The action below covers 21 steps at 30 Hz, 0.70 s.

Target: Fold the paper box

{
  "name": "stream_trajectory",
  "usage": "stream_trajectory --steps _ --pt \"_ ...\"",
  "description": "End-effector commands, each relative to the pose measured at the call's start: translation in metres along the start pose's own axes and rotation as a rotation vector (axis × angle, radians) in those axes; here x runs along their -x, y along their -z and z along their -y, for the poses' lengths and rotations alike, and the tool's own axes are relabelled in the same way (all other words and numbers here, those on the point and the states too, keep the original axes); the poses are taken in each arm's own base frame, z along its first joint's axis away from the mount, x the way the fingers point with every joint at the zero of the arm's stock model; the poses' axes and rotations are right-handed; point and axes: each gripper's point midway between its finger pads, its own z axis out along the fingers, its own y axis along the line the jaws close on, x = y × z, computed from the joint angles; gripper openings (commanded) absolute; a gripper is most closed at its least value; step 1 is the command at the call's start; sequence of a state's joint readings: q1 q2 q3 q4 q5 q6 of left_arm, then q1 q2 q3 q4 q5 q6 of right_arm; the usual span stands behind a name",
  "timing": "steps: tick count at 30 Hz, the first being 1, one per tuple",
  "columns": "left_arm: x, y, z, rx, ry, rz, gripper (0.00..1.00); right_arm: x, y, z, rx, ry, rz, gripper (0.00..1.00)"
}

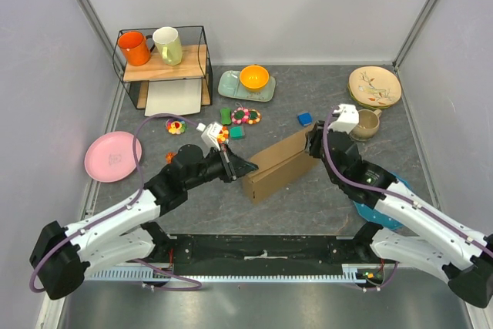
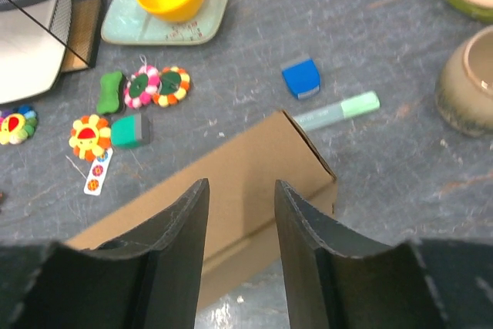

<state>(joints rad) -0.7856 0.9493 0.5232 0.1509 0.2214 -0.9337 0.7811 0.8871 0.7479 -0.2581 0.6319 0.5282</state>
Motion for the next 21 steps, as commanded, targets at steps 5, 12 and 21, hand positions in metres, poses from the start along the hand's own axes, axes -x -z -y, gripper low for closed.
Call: stream_trajectory --steps 5,12,21 --pt "-0.12 0.061 -0.18 0.711 -0.097 -0.423 0.02 0.016 -0.034 -0.027 -0.011 0.11 0.005 0.48" --pt "-0.118 0.055 -0.179 0.733 -0.12 -0.387 0.02 -0.045 -0.032 -0.001 -0.021 0.088 -0.086 0.48" --pt "-0.052 0.034 -0.094 0.484 -0.146 -0.161 0.29 -0.035 -0.03 -0.011 0.013 0.065 -0.076 0.5"
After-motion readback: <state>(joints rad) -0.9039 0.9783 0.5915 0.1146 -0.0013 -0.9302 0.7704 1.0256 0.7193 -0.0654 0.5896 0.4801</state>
